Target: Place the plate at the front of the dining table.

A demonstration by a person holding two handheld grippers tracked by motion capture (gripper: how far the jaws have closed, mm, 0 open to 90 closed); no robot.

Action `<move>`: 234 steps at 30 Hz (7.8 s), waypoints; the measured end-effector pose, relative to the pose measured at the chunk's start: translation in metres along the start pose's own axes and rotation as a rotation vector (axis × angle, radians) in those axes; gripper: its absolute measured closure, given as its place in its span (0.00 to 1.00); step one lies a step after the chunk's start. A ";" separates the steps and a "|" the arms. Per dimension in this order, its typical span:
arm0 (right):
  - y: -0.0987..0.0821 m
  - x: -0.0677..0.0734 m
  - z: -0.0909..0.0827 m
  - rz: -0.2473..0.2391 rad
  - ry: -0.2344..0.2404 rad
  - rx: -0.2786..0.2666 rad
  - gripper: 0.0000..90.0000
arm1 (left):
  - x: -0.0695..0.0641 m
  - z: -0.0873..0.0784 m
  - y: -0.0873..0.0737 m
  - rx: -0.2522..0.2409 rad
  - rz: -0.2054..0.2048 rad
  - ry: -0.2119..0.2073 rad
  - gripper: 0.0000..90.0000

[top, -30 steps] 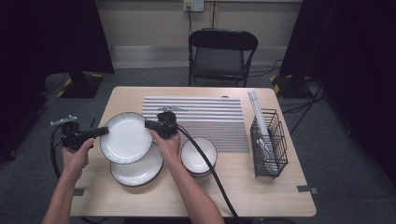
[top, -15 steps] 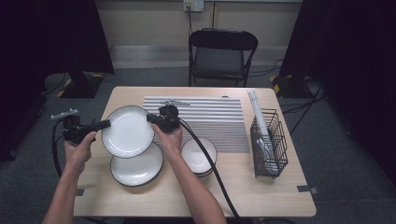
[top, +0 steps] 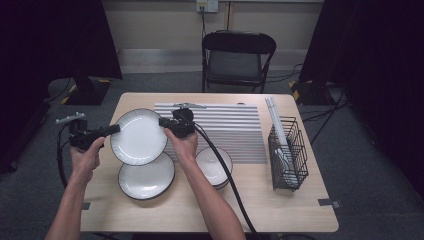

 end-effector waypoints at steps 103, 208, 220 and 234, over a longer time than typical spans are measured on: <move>0.001 -0.157 -0.054 -0.012 -0.027 0.052 0.94 | -0.052 0.160 -0.017 0.180 0.060 -0.087 0.95; -0.037 -0.194 -0.050 0.048 -0.258 0.075 0.66 | -0.021 0.050 -0.058 0.170 0.132 0.063 0.39; -0.045 -0.178 -0.065 0.020 -0.221 0.069 0.55 | -0.006 0.025 -0.063 0.154 0.149 0.134 0.30; -0.044 -0.162 -0.087 -0.043 -0.203 0.079 0.49 | 0.020 0.001 -0.069 0.143 0.151 0.182 0.20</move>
Point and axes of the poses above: each handheld gripper's, and its own axes: z roughly forward along the jaws, y roughly out of its top, x roughly to its left, the point moved 5 cm from there along z, roughly forward along the jaws, and after that the axes turned 7 degrees about -y, right-handed, at the moved point
